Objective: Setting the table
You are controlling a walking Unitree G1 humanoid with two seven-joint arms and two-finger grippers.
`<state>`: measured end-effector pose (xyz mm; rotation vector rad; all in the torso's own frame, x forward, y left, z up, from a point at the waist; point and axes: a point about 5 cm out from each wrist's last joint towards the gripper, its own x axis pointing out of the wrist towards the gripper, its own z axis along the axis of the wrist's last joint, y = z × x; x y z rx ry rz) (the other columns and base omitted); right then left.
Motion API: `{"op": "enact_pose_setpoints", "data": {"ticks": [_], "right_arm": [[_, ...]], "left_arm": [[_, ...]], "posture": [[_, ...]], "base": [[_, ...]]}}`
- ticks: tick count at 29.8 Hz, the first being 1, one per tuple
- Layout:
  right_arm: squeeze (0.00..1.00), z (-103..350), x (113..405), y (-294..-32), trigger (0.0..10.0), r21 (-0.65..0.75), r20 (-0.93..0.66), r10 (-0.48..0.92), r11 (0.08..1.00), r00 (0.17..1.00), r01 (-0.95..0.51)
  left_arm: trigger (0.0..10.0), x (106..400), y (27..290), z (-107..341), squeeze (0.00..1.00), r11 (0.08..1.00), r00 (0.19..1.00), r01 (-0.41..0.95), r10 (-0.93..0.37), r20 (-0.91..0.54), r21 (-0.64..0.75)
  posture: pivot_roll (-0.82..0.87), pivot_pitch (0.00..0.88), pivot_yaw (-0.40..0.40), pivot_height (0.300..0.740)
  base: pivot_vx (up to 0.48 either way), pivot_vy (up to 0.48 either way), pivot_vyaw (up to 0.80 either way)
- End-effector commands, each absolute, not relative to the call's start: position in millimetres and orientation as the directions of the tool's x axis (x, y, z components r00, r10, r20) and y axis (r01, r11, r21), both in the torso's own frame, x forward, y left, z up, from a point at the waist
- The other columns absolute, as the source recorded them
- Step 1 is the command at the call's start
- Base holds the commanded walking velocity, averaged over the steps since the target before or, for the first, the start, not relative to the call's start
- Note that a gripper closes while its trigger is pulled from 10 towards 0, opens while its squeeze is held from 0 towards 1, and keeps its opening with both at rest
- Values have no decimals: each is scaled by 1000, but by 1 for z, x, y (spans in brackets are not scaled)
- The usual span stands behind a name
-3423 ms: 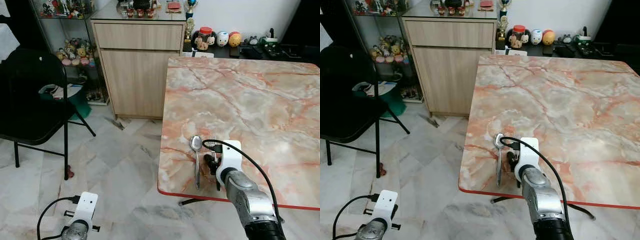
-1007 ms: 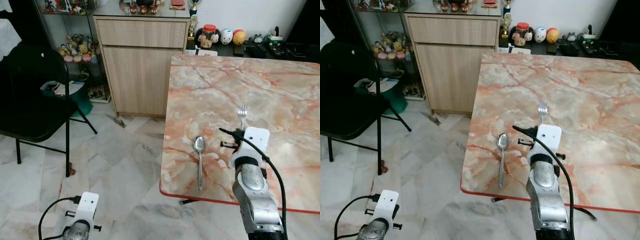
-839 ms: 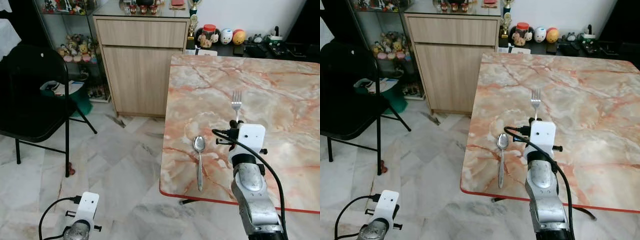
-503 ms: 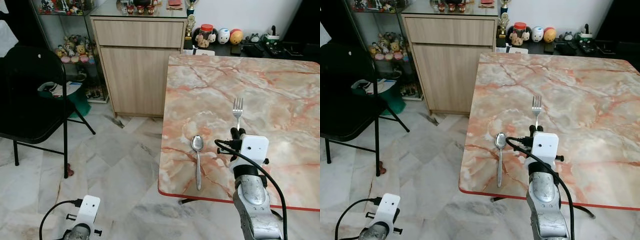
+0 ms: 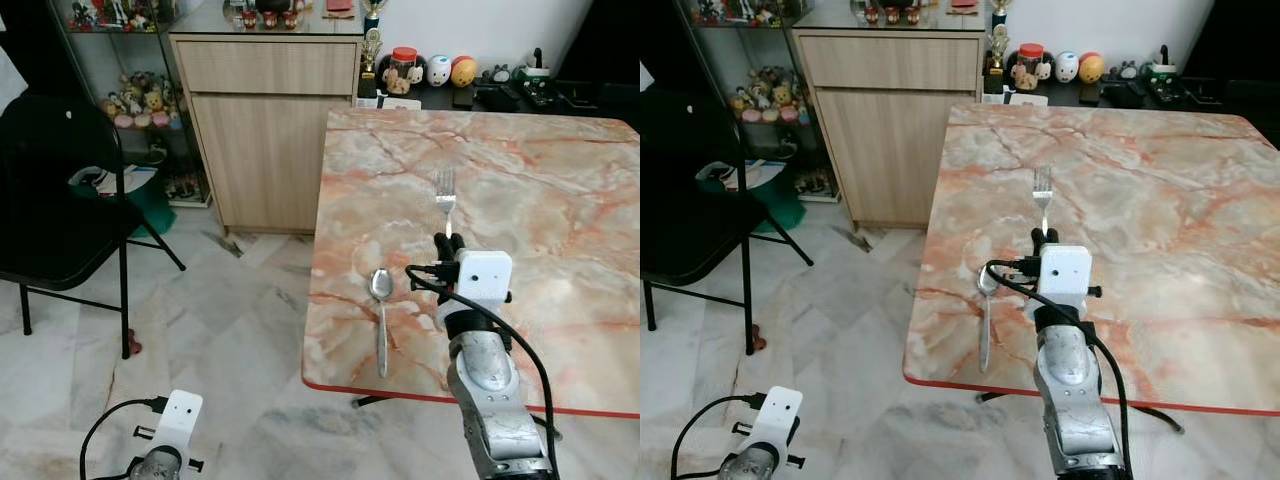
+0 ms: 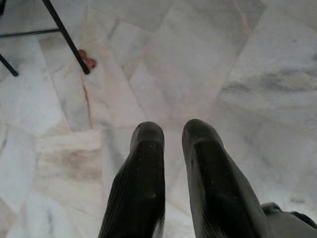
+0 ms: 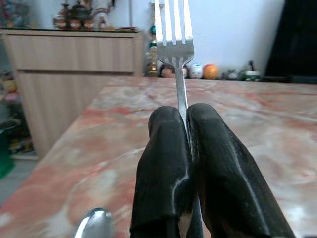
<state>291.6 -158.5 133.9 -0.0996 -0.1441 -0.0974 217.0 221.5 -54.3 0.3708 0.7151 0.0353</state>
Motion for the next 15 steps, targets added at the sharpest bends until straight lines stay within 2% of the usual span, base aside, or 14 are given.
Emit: {"op": "enact_pose_setpoints", "data": {"ticks": [1,15], "right_arm": [[0,134,294,-158,10000,-84,146,-90,991,985,103],[0,137,301,-154,10000,-63,146,-84,994,986,94]], "left_arm": [[10000,212,224,-58,0,936,735,86,172,-656,342],[10000,211,223,-59,0,939,731,72,179,-659,336]], "posture": [[0,0,-2,740],[8,0,-11,740]], "base": [[0,-409,0],[0,-348,0]]}}
